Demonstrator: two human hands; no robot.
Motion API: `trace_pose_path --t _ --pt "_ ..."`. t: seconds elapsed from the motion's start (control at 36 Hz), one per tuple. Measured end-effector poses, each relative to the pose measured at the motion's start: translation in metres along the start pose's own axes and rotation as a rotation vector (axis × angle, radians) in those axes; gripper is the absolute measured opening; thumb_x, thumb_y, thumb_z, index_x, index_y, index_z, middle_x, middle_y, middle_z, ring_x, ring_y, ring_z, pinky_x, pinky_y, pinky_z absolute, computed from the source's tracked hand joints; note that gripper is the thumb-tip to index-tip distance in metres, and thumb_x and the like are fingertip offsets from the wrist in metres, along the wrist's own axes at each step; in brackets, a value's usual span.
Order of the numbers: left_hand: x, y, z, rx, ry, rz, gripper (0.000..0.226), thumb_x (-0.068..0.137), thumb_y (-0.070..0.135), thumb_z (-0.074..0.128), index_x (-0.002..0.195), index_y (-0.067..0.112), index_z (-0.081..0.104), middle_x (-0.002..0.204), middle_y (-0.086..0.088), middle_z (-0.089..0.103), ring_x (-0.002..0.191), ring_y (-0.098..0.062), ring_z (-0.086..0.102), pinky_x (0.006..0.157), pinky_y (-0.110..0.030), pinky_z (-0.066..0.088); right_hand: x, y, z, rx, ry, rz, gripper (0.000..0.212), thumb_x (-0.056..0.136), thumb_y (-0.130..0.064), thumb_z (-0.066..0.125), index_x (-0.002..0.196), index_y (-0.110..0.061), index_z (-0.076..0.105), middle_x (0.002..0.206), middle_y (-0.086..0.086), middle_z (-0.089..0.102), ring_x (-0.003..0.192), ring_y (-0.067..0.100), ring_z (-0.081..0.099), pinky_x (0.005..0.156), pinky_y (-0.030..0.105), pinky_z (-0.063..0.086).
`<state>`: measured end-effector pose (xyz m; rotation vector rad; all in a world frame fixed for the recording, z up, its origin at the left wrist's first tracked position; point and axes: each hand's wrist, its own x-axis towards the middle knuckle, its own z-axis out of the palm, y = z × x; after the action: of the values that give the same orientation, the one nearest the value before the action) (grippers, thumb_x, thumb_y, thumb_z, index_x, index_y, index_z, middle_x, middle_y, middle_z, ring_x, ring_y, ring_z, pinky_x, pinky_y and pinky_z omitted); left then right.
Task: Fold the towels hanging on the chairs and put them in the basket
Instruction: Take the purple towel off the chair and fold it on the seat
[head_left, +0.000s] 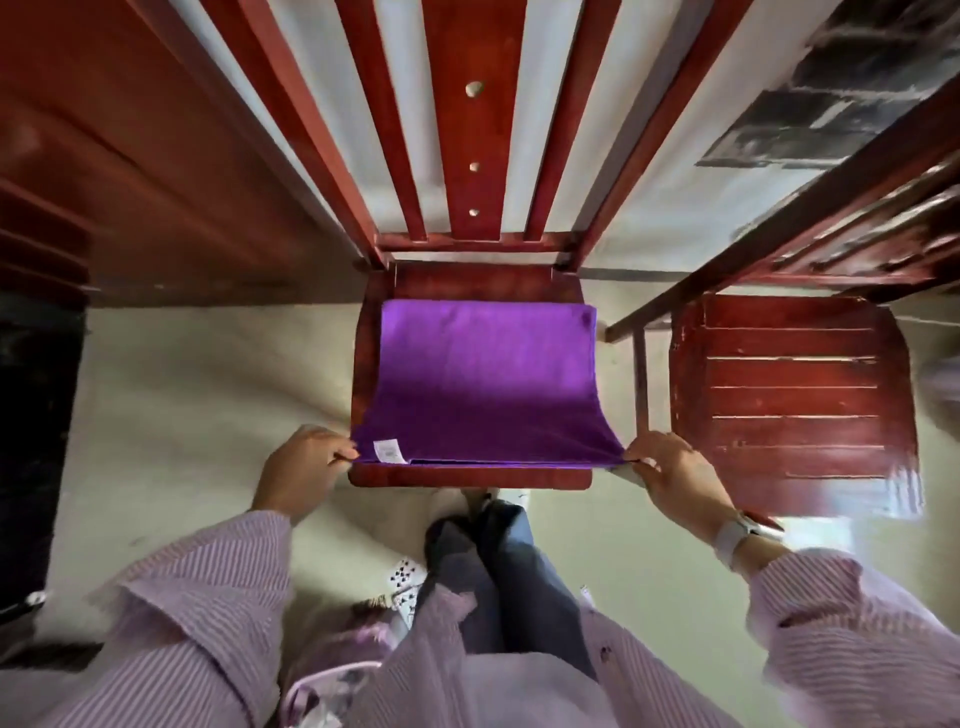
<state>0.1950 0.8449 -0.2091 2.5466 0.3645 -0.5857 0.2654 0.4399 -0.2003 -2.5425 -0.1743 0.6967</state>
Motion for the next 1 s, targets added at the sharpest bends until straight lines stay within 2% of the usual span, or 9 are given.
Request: trace_pose_path --t 0.17,0.28,0.44,0.56,0.64,0.72,0.81,0.92,1.0 --pt "-0.008 -0.018 0.051 -0.019 -0.149 -0.127 0.014 0.074 0.0 0.067 0.086 0.005 0.074 0.094 -0.011 0.071 0.094 -0.028 0.062 0.081 -0.031 0.043 -0.005 0.032 0.055 -0.001 -0.174 0.138 0.006 0.079 -0.007 0.066 0.082 -0.01 0.071 0.104 0.01 0.069 0.105 0.029 0.06 0.085 0.039 0.048" --pt "-0.001 -0.03 0.066 -0.071 -0.225 -0.2 0.014 0.077 0.004 0.067 0.089 0.007 0.073 0.097 -0.01 0.071 0.093 -0.027 0.062 0.081 -0.029 0.042 -0.005 0.042 0.076 -0.01 -0.249 0.235 0.007 0.081 -0.014 0.065 0.083 -0.018 0.071 0.099 0.004 0.068 0.096 0.027 0.061 0.081 0.036 0.047" --pt "0.025 -0.029 0.061 -0.46 -0.228 -0.339 0.014 0.077 -0.001 0.067 0.084 0.01 0.066 0.082 -0.013 0.062 0.076 -0.019 0.053 0.06 -0.013 0.038 0.013 0.035 0.074 0.152 -0.146 0.378 0.011 0.084 -0.009 0.06 0.09 -0.008 0.069 0.088 0.002 0.064 0.084 0.023 0.059 0.072 0.023 0.037" --pt "0.051 -0.024 0.042 -0.791 -0.232 -0.41 0.016 0.083 0.0 0.062 0.085 0.015 0.064 0.07 0.005 0.066 0.067 -0.002 0.058 0.069 -0.011 0.046 0.041 0.026 0.061 0.441 -0.043 0.489 0.011 0.082 -0.005 0.059 0.077 -0.014 0.061 0.079 0.008 0.063 0.072 0.016 0.057 0.068 0.027 0.046" --pt "0.076 -0.021 0.035 -1.041 -0.174 -0.484 0.011 0.089 0.004 0.054 0.093 0.011 0.061 0.081 0.0 0.069 0.082 -0.01 0.063 0.085 -0.024 0.05 0.066 0.012 0.05 0.706 0.047 0.548 0.013 0.086 0.001 0.051 0.077 -0.007 0.056 0.051 -0.009 0.056 0.045 -0.001 0.05 0.051 0.018 0.047" --pt "0.105 -0.015 0.032 -1.174 -0.112 -0.491 0.013 0.092 0.005 0.048 0.09 0.011 0.059 0.076 0.003 0.07 0.074 -0.007 0.065 0.073 -0.021 0.053 0.096 0.001 0.046 0.86 0.139 0.577 0.019 0.087 -0.001 0.05 0.072 -0.012 0.056 0.044 -0.014 0.054 0.043 -0.002 0.05 0.038 0.012 0.04" --pt "0.135 -0.013 0.035 -1.182 -0.034 -0.475 0.011 0.091 0.007 0.051 0.088 0.013 0.06 0.082 0.001 0.066 0.077 -0.009 0.063 0.068 -0.018 0.052 0.128 0.001 0.049 0.833 0.239 0.561 0.018 0.083 -0.01 0.056 0.069 -0.021 0.06 0.059 -0.008 0.055 0.058 0.006 0.049 0.047 0.018 0.042" --pt "0.175 -0.014 0.045 -1.114 0.109 -0.457 0.014 0.09 0.009 0.055 0.084 0.019 0.063 0.07 0.011 0.069 0.073 -0.006 0.062 0.07 -0.021 0.052 0.17 0.005 0.054 0.786 0.311 0.536 0.004 0.07 -0.028 0.058 0.068 -0.026 0.06 0.067 -0.003 0.053 0.066 0.011 0.047 0.062 0.029 0.039" --pt "0.197 -0.014 0.054 -1.054 0.184 -0.418 0.016 0.089 0.01 0.056 0.081 0.021 0.064 0.062 0.014 0.067 0.068 -0.004 0.06 0.07 -0.025 0.048 0.196 0.009 0.059 0.773 0.325 0.526 0.009 0.066 -0.034 0.056 0.069 -0.027 0.059 0.071 -0.005 0.053 0.072 0.011 0.049 0.071 0.034 0.042"
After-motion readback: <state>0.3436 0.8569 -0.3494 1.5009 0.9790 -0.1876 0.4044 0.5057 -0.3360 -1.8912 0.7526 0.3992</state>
